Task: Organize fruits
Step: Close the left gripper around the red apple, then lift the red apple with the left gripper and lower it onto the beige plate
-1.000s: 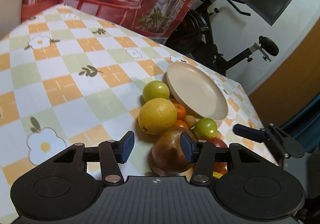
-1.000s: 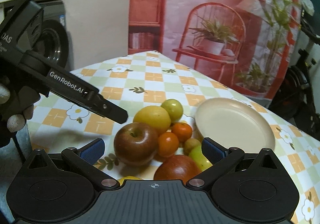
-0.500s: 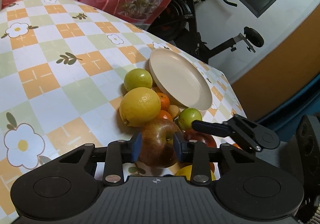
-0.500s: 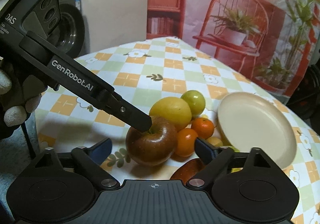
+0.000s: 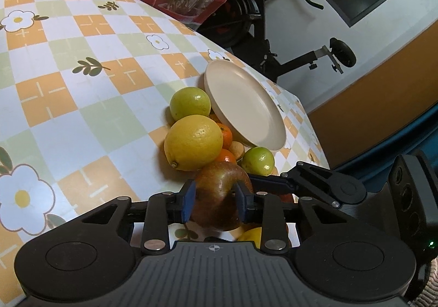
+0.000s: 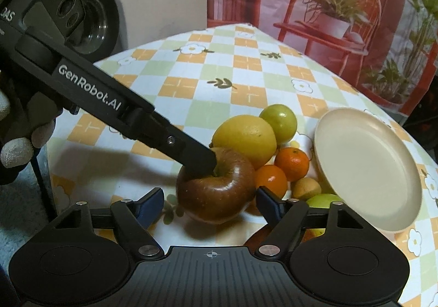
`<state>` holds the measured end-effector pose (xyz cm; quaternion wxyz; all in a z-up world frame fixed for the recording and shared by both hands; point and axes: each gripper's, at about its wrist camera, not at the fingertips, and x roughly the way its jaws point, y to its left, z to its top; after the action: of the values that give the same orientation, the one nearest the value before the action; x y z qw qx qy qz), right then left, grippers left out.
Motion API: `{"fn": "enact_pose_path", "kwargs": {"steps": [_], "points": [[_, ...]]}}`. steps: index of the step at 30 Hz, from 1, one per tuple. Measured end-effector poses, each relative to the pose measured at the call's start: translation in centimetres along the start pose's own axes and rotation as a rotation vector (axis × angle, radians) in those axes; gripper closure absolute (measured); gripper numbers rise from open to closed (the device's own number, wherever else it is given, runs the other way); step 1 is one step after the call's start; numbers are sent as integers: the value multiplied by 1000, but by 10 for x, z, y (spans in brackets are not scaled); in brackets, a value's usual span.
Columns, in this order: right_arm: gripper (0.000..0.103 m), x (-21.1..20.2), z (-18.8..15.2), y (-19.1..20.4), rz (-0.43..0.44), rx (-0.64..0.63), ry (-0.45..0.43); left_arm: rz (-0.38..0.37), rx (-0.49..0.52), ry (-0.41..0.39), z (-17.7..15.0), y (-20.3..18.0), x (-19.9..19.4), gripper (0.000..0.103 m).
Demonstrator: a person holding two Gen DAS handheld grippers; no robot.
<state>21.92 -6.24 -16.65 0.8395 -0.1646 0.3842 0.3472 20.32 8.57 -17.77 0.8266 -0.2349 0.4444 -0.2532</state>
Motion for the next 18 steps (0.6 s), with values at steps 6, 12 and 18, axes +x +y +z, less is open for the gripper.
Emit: {"fn": "enact_pose_path", "kwargs": {"steps": [6,12,18], "points": [[32,9,4,7,-45,-23,22,-32,-24,9,-1,5,3,63],[42,8,3,2,-64,7,3,-27,-2,7,-3,1,3,64],[42,0,0,1,-56,23,-32,-28,2,1,-1,0,0,64]]}}
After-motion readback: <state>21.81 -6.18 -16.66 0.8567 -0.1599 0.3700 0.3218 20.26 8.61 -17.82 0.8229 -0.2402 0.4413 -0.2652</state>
